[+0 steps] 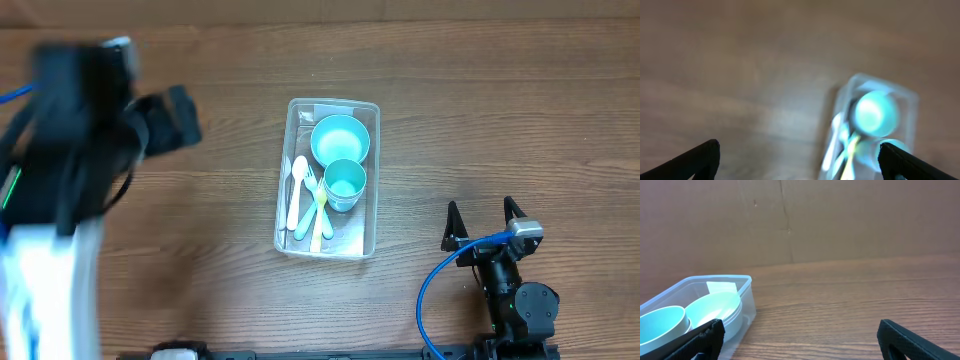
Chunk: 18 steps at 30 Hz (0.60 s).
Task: Pack container
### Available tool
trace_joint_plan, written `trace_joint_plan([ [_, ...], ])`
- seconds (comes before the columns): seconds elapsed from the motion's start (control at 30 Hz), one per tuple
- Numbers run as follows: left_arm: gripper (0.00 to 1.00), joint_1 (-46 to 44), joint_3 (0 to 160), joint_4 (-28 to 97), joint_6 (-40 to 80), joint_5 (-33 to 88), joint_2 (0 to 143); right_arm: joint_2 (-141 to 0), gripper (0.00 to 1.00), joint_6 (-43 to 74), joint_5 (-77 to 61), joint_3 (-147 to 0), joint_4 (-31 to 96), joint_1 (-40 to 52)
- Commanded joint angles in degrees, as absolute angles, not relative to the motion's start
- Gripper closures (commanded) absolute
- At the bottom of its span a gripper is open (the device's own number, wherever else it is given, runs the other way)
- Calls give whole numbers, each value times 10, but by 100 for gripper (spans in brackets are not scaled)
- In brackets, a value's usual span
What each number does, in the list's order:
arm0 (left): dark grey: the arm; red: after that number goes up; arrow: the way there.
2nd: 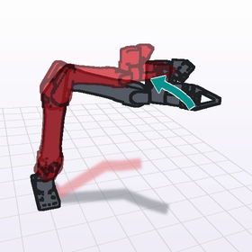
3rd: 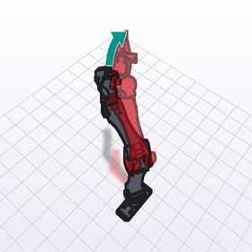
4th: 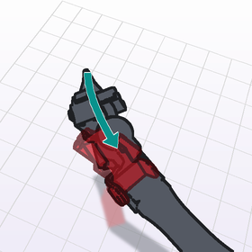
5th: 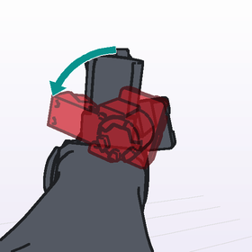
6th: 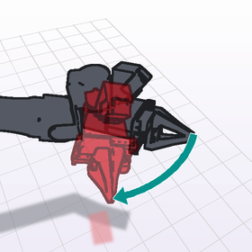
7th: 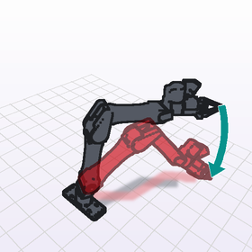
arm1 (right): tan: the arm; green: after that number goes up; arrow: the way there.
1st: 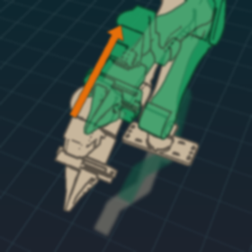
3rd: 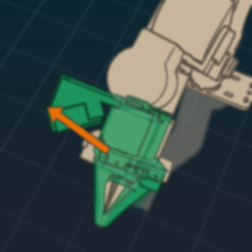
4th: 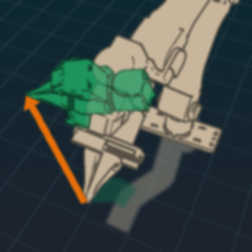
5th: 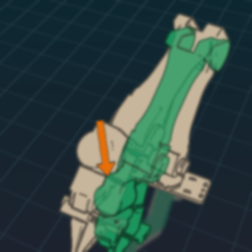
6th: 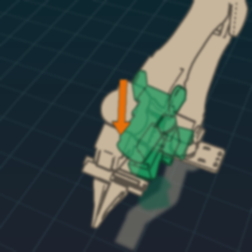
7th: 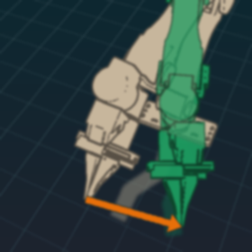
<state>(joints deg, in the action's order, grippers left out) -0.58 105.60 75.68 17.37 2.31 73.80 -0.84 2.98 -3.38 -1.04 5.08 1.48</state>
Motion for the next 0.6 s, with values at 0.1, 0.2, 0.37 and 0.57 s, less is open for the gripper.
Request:
trace_joint_plan([
  [0.1,0,-7,1061,768,162,18,491,-2,0,28,-27,-4,46,11],
  [0.2,0,-7,1041,785,163,-6,396,-2,0,27,-27,-4,46,11],
  [0.37,0,-7,938,790,163,-7,258,-2,0,28,-27,-4,46,11],
  [0.57,0,-6,659,644,162,-41,98,-2,0,28,-27,-4,46,11],
])
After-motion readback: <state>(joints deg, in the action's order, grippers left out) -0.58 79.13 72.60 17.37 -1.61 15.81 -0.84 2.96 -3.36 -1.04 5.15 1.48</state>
